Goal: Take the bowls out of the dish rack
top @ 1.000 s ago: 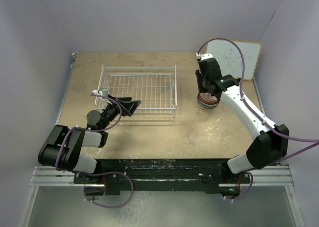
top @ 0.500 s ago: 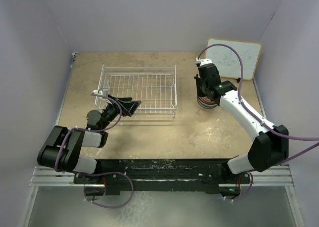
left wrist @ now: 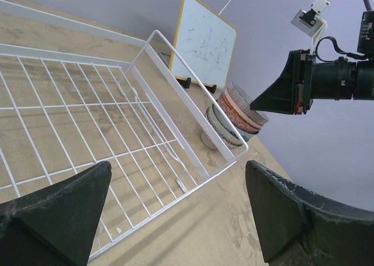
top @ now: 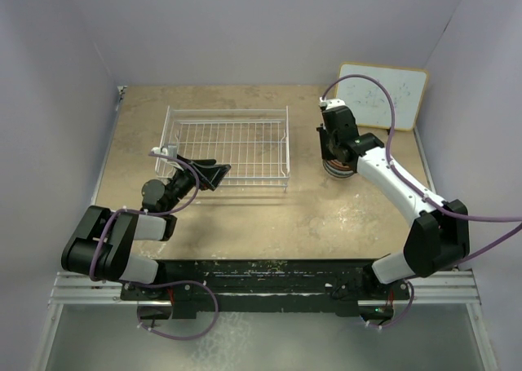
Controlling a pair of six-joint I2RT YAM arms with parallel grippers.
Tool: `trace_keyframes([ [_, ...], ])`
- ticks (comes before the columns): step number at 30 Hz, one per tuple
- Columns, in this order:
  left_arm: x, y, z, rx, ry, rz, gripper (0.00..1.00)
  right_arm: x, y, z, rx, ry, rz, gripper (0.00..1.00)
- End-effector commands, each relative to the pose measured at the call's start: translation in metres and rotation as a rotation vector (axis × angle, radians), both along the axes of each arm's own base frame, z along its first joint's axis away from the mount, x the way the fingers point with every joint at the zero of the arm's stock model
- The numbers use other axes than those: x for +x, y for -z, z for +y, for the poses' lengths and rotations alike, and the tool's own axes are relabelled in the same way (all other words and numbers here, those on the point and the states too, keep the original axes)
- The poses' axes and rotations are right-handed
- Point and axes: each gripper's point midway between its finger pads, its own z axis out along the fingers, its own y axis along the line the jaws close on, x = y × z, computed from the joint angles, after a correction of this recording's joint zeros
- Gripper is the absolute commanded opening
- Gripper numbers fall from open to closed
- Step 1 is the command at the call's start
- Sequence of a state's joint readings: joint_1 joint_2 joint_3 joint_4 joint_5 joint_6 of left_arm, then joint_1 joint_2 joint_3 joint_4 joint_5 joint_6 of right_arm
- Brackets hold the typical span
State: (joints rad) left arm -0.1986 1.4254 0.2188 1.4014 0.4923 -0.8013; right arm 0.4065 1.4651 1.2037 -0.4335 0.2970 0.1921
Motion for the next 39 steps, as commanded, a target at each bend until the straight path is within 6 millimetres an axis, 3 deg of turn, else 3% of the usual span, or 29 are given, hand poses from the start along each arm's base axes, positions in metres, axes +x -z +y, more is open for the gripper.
trace_keyframes([
  [1,0.001,-0.006,-0.003,-0.001,0.017,-0.007,0.99,0.006,-0.006,-0.003,0.007,0.033,-0.037,0.11],
  [5,0.001,-0.004,-0.003,0.000,0.019,-0.001,0.99,0.005,-0.013,-0.004,0.013,0.035,-0.053,0.11],
  [15,0.000,-0.002,-0.004,-0.005,0.021,0.006,0.99,0.004,-0.009,-0.002,0.021,0.027,-0.049,0.10],
  [19,0.001,-0.006,-0.003,-0.010,0.014,-0.003,0.99,0.004,-0.027,-0.001,0.056,0.022,-0.116,0.09],
  [25,0.013,-0.019,-0.005,-0.014,0.000,-0.012,0.99,0.000,-0.073,-0.003,0.129,0.028,-0.268,0.11],
  [32,0.031,-0.063,-0.021,0.024,-0.023,-0.093,0.99,-0.016,-0.110,0.001,0.218,-0.026,-0.399,0.28],
  [36,0.038,-0.082,-0.038,0.166,-0.073,-0.101,0.99,-0.022,-0.126,0.001,0.251,-0.041,-0.461,0.35],
  [39,0.039,-0.088,-0.036,0.266,-0.122,-0.081,0.99,-0.024,-0.130,0.003,0.264,-0.052,-0.477,0.38],
])
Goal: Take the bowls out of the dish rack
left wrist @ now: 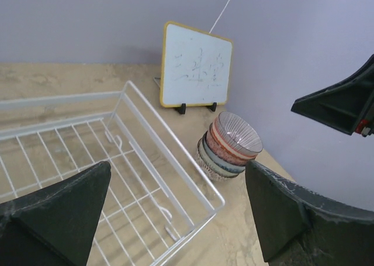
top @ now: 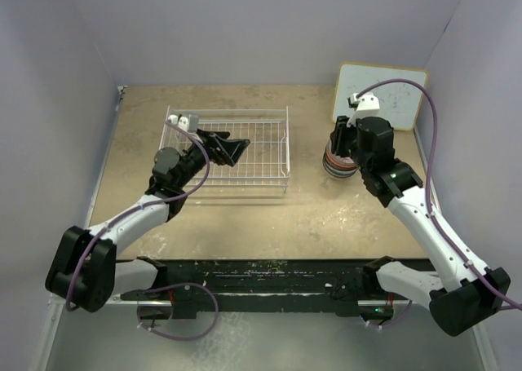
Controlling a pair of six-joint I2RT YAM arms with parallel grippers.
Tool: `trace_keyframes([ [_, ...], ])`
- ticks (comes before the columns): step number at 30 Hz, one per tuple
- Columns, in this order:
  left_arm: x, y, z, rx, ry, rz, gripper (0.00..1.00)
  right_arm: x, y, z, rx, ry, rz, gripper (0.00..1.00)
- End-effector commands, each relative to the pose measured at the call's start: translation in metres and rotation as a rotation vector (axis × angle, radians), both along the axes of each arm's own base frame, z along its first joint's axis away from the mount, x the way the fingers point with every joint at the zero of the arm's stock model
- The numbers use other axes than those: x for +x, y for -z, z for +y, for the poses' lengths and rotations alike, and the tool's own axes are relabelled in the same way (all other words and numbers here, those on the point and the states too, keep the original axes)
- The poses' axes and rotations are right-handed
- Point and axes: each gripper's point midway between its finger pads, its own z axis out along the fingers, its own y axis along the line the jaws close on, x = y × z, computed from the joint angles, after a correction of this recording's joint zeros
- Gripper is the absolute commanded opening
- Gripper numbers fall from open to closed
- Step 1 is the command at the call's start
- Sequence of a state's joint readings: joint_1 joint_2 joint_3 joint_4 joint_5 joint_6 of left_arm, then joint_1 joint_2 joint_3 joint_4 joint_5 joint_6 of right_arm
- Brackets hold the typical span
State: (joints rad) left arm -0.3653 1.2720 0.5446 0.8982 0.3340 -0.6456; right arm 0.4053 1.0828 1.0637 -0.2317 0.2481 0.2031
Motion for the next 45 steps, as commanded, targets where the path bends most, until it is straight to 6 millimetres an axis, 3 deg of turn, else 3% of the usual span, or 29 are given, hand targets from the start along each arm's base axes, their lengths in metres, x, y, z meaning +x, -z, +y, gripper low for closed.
trace_keyframes([
  [1,0.007,-0.016,0.012,0.187,-0.133,-0.011,0.99,0.001,-0.021,0.005,0.054,-0.023,-0.086,0.38],
  [4,0.002,-0.018,0.028,0.259,-0.206,0.026,0.99,0.000,-0.023,0.007,0.064,-0.032,-0.095,0.39],
  [7,-0.011,-0.004,0.059,0.331,-0.323,0.125,0.99,-0.001,-0.025,0.010,0.080,-0.051,-0.103,0.43],
  [10,-0.027,-0.002,0.094,0.332,-0.469,0.187,0.99,-0.002,-0.029,0.016,0.104,-0.075,-0.118,0.57],
  [15,-0.049,-0.013,0.130,0.255,-0.624,0.195,0.99,-0.003,-0.031,0.030,0.135,-0.146,-0.120,0.79],
  [20,-0.067,-0.041,0.137,0.252,-0.610,0.139,0.99,0.005,-0.030,0.035,0.140,-0.155,-0.111,0.89],
  [26,-0.081,-0.059,0.148,0.393,-0.606,0.113,0.99,0.003,-0.037,0.031,0.160,-0.129,-0.138,0.91],
  [31,-0.085,-0.038,0.160,0.471,-0.644,0.139,0.99,-0.007,-0.060,0.026,0.179,-0.131,-0.220,0.93],
  [32,-0.085,-0.035,0.161,0.477,-0.645,0.145,0.99,-0.009,-0.050,0.025,0.175,-0.128,-0.211,0.93],
  [45,-0.080,-0.018,0.164,0.513,-0.644,0.184,0.99,-0.015,-0.058,0.014,0.186,-0.093,-0.278,0.93],
])
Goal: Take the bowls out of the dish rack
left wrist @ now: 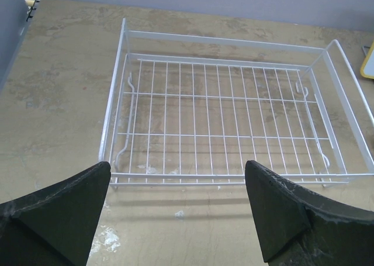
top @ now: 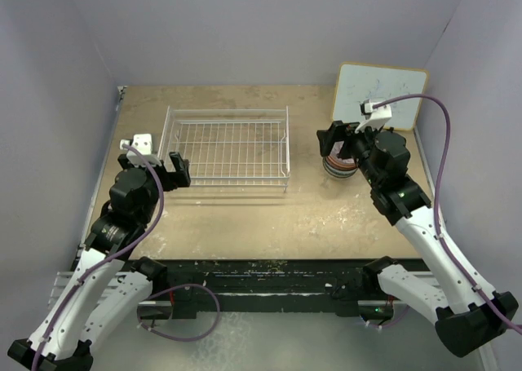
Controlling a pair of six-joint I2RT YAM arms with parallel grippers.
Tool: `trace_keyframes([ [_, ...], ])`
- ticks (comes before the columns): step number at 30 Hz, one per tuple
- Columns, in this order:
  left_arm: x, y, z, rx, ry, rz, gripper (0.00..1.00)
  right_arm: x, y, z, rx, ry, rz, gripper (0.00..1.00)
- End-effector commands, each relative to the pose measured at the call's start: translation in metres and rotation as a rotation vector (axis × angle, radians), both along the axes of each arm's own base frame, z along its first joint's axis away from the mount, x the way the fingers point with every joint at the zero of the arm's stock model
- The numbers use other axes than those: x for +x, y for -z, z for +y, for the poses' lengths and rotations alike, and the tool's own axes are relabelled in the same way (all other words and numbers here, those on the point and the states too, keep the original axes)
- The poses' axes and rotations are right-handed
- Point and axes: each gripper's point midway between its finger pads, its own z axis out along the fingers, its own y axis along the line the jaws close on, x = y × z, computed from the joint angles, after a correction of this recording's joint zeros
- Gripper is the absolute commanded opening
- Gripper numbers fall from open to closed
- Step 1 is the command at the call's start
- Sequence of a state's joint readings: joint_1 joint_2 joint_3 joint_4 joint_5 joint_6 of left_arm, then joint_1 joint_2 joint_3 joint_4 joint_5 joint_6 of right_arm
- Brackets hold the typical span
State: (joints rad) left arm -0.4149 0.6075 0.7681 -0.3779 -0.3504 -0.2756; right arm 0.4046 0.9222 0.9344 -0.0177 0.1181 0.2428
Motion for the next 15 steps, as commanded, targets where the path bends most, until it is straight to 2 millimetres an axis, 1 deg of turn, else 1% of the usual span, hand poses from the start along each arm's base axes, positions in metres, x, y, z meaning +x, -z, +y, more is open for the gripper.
trace_keyframes([
  [1,0.0034,-0.0005,0.0051,0.008,-0.014,-0.008,0.99,0.0034,-0.0158,-0.0041,0.027,0.027,-0.069,0.93],
  [6,0.0055,0.0018,0.0098,-0.005,-0.017,-0.005,0.99,0.0047,-0.0130,-0.0023,0.026,0.020,-0.067,0.93],
  [15,0.0080,0.0038,0.0113,-0.021,-0.007,-0.001,0.99,0.0008,-0.0208,-0.0078,0.035,0.039,-0.094,0.92],
])
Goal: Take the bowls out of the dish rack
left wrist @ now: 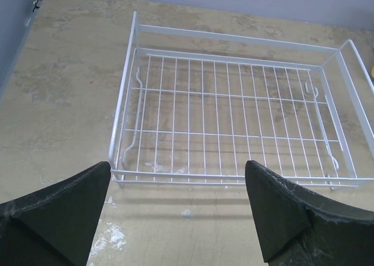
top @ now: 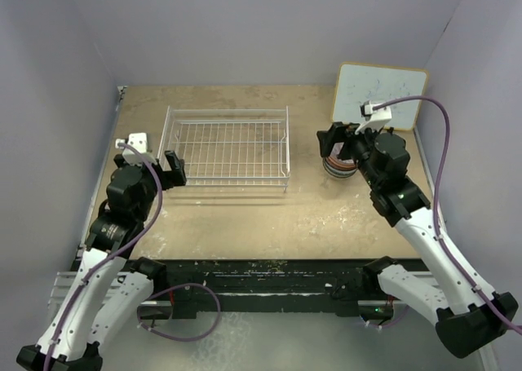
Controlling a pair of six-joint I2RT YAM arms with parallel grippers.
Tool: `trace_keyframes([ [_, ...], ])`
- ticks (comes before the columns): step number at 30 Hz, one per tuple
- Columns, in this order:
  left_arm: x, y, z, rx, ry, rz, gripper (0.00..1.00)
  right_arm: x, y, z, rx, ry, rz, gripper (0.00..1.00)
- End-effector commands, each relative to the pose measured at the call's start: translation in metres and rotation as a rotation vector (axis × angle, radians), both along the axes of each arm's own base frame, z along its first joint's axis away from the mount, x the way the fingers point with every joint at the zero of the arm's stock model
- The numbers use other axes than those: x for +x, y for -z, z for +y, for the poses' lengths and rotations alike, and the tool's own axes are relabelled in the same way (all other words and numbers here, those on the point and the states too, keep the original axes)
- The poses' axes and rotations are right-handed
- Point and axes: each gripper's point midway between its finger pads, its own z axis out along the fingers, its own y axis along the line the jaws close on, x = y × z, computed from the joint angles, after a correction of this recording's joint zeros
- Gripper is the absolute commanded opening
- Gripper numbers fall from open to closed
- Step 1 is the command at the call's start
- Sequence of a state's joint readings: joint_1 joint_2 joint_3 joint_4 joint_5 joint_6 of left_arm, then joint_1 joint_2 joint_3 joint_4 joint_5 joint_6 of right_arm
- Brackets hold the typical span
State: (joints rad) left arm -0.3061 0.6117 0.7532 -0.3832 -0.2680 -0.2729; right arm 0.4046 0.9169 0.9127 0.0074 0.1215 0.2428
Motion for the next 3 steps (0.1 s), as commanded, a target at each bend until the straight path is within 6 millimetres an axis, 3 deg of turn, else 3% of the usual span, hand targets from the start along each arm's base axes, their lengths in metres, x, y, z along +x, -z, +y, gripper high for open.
trace_keyframes([
  [1,0.0039,-0.0059,-0.0028,-0.017,0.020,-0.030,0.99,0.0007,-0.0231,-0.0075,0.031,0.038,-0.085,0.92],
  [3,0.0042,-0.0053,-0.0027,-0.019,0.020,-0.028,0.99,0.0008,-0.0231,-0.0079,0.029,0.040,-0.081,0.92],
])
